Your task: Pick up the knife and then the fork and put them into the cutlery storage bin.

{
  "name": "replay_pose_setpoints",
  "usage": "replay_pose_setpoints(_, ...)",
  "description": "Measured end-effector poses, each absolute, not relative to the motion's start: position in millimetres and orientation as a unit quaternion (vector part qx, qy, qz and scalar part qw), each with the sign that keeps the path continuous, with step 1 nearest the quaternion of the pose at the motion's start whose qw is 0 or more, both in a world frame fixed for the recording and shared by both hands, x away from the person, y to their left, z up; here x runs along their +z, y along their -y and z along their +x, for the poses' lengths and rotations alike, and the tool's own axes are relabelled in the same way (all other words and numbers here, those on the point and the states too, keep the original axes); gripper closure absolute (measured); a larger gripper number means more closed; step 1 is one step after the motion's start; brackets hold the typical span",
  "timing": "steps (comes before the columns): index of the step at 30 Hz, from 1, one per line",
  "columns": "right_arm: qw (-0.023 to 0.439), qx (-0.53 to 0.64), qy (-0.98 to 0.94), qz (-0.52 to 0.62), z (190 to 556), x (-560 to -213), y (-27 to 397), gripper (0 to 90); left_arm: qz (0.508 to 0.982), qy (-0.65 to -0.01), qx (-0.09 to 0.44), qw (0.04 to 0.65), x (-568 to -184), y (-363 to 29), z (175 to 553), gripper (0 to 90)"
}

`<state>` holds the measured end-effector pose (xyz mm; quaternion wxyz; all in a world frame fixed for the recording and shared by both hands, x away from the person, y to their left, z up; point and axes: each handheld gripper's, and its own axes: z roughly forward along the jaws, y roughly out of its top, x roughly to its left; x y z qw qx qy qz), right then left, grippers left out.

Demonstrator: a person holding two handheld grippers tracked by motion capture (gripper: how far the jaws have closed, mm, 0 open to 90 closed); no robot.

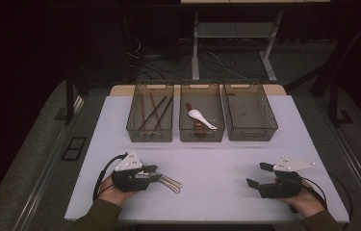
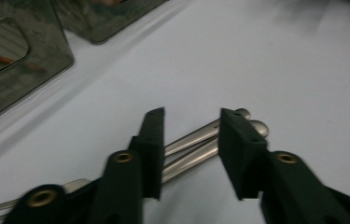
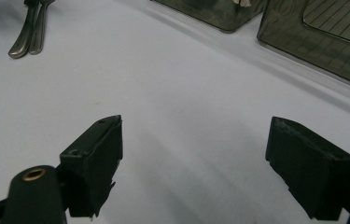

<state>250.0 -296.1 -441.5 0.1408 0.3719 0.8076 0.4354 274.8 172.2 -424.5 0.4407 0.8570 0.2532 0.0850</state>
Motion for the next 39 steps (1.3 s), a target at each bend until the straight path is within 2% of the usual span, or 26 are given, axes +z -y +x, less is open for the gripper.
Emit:
replay_pose_setpoints(3, 0.138, 0.433, -0.808, 0.374, 250.3, -442.1, 295.7, 19.0, 0.866, -0.25, 0.072, 0.426, -425.9, -171.3, 280.3, 81.6)
replay_pose_setpoints(6, 0.139, 0.432, -0.81, 0.372, 250.3, -442.2, 295.7, 19.0, 0.875, -0.246, 0.066, 0.411, -429.1, -165.1, 283.5, 89.0)
replay_pose_setpoints(22, 0.14, 0.432, -0.81, 0.371, 249.7, -441.9, 294.2, 19.0, 0.899, -0.228, 0.065, 0.368, -438.9, -147.9, 289.7, 89.1)
replay_pose_setpoints(34, 0.139, 0.432, -0.81, 0.371, 250.4, -442.1, 294.8, 19.0, 0.895, -0.231, 0.076, 0.375, -442.0, -142.4, 294.3, 89.2)
replay_pose_setpoints(39, 0.139, 0.433, -0.809, 0.373, 250.4, -441.9, 294.8, 19.0, 0.902, -0.209, 0.069, 0.37, -442.0, -132.3, 291.2, 89.2)
